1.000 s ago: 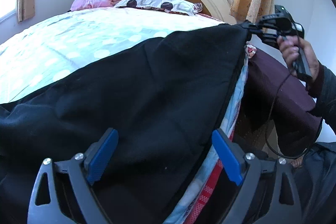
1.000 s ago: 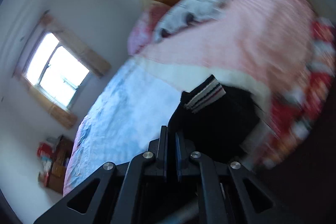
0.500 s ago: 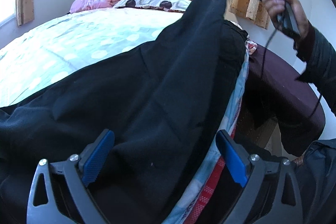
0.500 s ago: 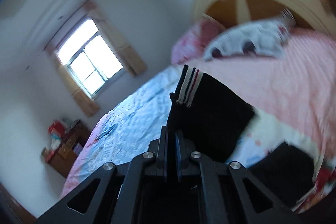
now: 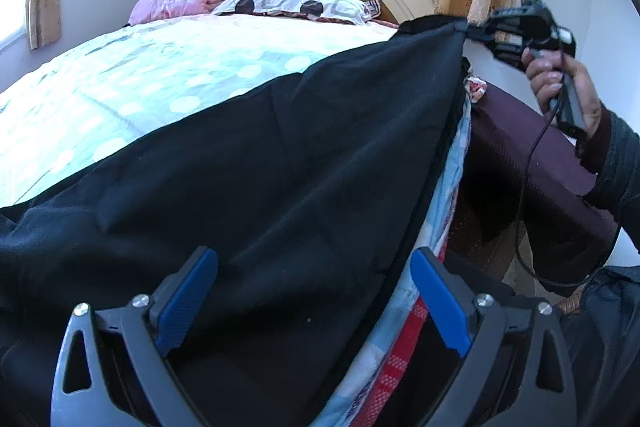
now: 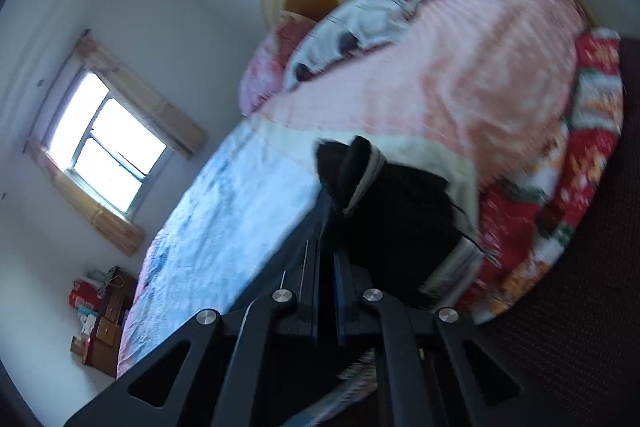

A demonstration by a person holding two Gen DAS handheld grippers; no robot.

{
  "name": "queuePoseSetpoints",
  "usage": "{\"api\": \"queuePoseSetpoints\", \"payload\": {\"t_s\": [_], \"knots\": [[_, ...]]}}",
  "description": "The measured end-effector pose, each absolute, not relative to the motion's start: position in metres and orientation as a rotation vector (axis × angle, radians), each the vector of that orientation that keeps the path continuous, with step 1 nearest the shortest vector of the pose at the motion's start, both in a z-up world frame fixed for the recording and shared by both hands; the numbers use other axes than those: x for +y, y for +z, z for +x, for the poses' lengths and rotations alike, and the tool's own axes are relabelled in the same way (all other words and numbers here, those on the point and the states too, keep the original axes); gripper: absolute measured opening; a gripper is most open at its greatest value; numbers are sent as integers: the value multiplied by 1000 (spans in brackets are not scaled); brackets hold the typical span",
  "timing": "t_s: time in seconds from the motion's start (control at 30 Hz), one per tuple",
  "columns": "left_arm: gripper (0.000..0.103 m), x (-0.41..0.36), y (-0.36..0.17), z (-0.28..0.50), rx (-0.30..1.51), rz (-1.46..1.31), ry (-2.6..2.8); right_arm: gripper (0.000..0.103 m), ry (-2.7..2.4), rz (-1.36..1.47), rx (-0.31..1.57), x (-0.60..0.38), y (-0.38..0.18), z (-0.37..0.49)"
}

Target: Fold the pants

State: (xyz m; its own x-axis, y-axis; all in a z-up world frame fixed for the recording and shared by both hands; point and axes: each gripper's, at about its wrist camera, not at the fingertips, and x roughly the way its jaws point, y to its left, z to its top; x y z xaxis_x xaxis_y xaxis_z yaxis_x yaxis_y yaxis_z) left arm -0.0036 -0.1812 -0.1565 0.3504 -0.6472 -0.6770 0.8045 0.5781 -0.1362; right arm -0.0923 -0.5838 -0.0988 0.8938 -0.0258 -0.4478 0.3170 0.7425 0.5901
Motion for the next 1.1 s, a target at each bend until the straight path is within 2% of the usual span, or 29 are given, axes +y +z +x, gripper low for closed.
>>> {"api": "queuePoseSetpoints", "payload": {"t_s": [0.1, 0.3, 0.57, 0.63, 0.67, 0.7, 0.73, 0.8, 0.83, 0.9, 1.1], "knots": [[99, -182, -158, -5, 749, 250, -948, 6, -205, 718, 431, -583, -98, -101], [99, -182, -157, -7, 751, 255, -952, 6, -300, 856, 491, -610, -146, -113], [99, -182, -155, -8, 763, 181, -966, 8, -345, 737, 481, -608, -118, -117], [99, -183, -156, -10, 757, 193, -963, 24, -336, 719, 504, -607, -120, -106], [99, -183, -156, -11, 753, 200, -963, 38, -330, 718, 514, -607, -122, -101], [99, -183, -156, -11, 755, 204, -965, 39, -320, 717, 514, -607, -125, -98], [99, -183, -156, -11, 757, 204, -966, 37, -342, 690, 521, -605, -126, -98], [99, -182, -155, -10, 762, 193, -966, 16, -433, 639, 554, -605, -130, -102], [99, -181, -155, -9, 763, 186, -966, 13, -419, 670, 555, -609, -134, -106], [99, -181, -155, -9, 763, 180, -964, 0, -430, 694, 555, -616, -137, -115], [99, -177, -149, -11, 758, 141, -1001, 1, -375, 710, 539, -621, -133, -127]]}}
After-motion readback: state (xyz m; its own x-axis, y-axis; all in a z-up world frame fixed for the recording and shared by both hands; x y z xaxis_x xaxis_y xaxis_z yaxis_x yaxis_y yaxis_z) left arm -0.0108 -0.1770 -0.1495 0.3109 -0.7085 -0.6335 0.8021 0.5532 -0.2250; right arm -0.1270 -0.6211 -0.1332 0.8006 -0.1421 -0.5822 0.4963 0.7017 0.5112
